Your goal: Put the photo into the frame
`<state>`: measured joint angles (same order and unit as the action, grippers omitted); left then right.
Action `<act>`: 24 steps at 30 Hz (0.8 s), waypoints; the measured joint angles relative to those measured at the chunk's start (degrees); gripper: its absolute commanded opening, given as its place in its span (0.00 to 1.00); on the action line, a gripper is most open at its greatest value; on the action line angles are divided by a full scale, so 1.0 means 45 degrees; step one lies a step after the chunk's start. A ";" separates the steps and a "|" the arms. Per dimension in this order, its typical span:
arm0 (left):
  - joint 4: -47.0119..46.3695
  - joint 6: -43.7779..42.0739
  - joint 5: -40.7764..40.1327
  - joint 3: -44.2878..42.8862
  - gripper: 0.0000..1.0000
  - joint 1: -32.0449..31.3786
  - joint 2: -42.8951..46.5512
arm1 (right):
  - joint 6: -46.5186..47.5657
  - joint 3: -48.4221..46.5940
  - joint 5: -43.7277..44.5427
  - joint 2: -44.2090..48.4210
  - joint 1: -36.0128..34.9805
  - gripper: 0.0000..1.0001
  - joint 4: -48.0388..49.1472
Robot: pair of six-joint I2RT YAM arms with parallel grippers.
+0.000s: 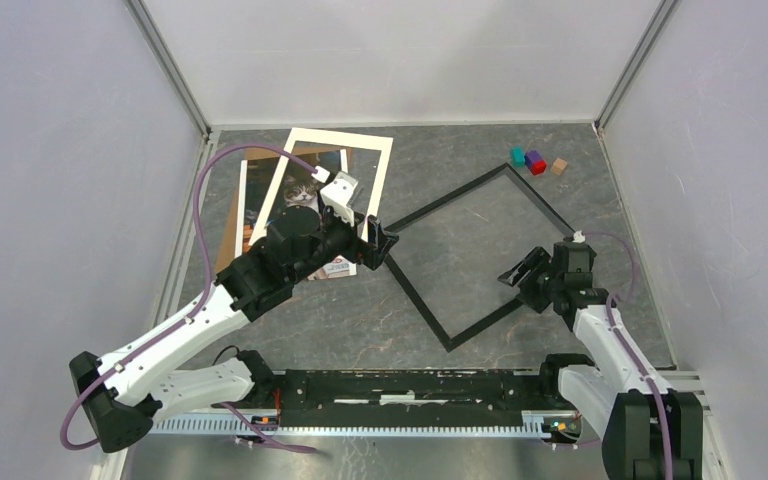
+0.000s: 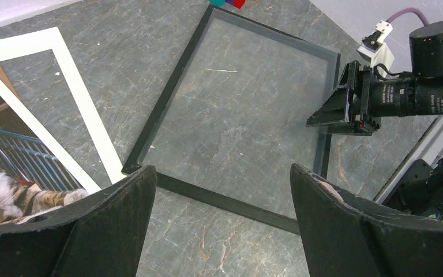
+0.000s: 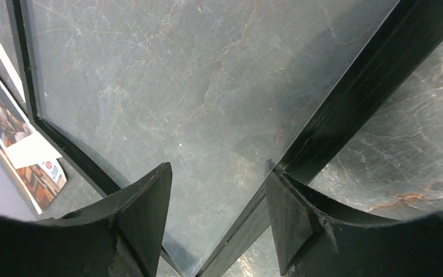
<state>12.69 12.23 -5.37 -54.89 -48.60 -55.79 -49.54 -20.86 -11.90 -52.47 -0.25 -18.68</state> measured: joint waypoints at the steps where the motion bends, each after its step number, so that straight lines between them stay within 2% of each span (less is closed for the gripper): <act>1: 0.0000 -0.0005 0.0000 0.0000 0.92 0.0000 0.0000 | 0.0175 -0.0146 0.0058 0.0005 0.0000 0.71 -0.0199; 8: 0.0005 0.0000 0.0000 0.0000 0.92 0.0000 -0.0019 | 0.1617 -0.1151 0.0563 0.0554 0.0000 0.81 -0.2419; 11: 0.0000 -0.0005 0.0000 0.0000 0.92 0.0000 -0.0024 | 0.2569 -0.2200 0.1166 0.1117 0.0000 0.87 -0.3706; 14: 0.0005 -0.0005 0.0000 0.0000 0.93 -0.0005 -0.0024 | 0.3643 -0.3531 0.1719 0.1277 0.0000 0.88 -0.4041; 19: -0.0034 0.0010 -0.0010 0.0000 0.94 -0.0005 -0.0146 | 0.5430 -0.5741 0.2288 -0.0967 -0.0005 0.88 -0.2735; 24: -0.0087 0.0073 0.0049 0.0000 0.95 -0.0005 -0.1200 | 0.6936 -0.7645 0.2467 -0.4745 0.0000 0.87 -0.1583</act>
<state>12.29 12.56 -5.15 -54.89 -48.62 -61.19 -18.33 -55.27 -0.80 -73.82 -0.25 -25.80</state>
